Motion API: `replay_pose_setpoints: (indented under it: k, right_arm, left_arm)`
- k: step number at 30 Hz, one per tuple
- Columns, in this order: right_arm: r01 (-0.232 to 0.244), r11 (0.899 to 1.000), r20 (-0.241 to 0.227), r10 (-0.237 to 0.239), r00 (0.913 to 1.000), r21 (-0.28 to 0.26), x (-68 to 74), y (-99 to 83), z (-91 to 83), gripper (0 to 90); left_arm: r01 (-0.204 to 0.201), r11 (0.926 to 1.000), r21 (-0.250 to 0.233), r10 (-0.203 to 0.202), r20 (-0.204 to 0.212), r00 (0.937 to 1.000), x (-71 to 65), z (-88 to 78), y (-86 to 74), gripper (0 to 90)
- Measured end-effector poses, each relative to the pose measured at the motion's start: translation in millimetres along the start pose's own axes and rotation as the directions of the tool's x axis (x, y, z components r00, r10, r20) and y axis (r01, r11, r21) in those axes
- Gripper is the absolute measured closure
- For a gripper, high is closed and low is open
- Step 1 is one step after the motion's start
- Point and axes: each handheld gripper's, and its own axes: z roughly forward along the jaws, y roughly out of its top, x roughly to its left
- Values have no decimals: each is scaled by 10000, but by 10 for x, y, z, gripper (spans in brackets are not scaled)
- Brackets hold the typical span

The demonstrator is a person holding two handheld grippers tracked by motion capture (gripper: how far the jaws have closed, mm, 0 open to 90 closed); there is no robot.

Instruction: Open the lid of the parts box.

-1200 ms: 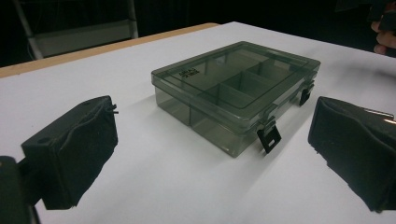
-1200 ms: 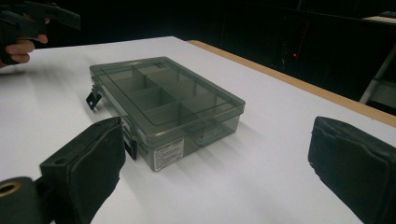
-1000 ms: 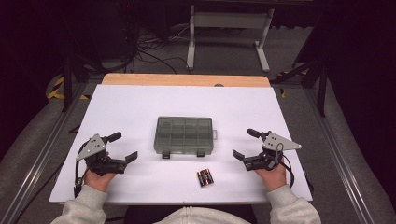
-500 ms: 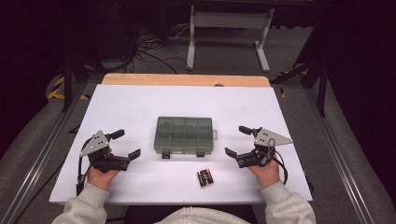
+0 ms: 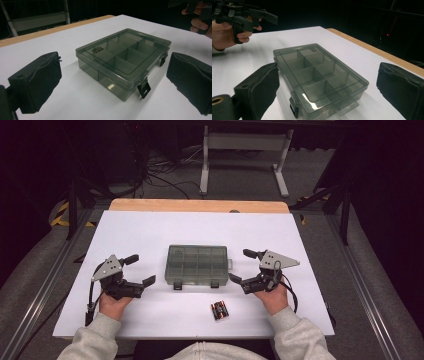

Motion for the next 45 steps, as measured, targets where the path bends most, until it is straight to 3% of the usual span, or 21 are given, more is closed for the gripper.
replay_pose_setpoints:
  k: [4, 14, 20, 25, 28, 35, 45]
  right_arm:
    - [20, 10000, -89, -21, 10000, -37, 3, 22, 67, 50]
    - [-17, 9999, -242, 15, 9997, -102, -13, 71, 184, 49]
    - [-283, 9990, -364, 296, 9989, 348, -7, 58, 264, 31]
    - [-319, 9956, -486, 363, 9982, 877, 2, 35, 315, 67]
    - [-360, 9931, -578, 426, 9974, 1114, 5, 20, 328, 81]
    - [-426, 9769, -743, 593, 9955, 2092, 18, -48, 400, 116]
    - [-585, 9476, -694, 844, 9940, 3139, 36, -155, 461, 136]
  left_arm:
    - [-121, 9999, 113, 120, 56, 9999, 6, 39, 26, 3]
    - [104, 9999, -120, -102, 181, 9998, 40, 101, 49, 4]
    - [220, 9997, 92, -224, 461, 9987, 33, 114, 46, 33]
    - [-66, 9980, 636, 25, 648, 9979, 61, 155, 20, 46]
    - [-11, 9961, 879, -57, 770, 9970, 76, 160, 8, 47]
    - [-31, 9917, 1283, -68, 772, 9970, 59, 195, -26, 55]
    - [-272, 9776, 2089, 68, 978, 9952, 27, 274, -79, 56]
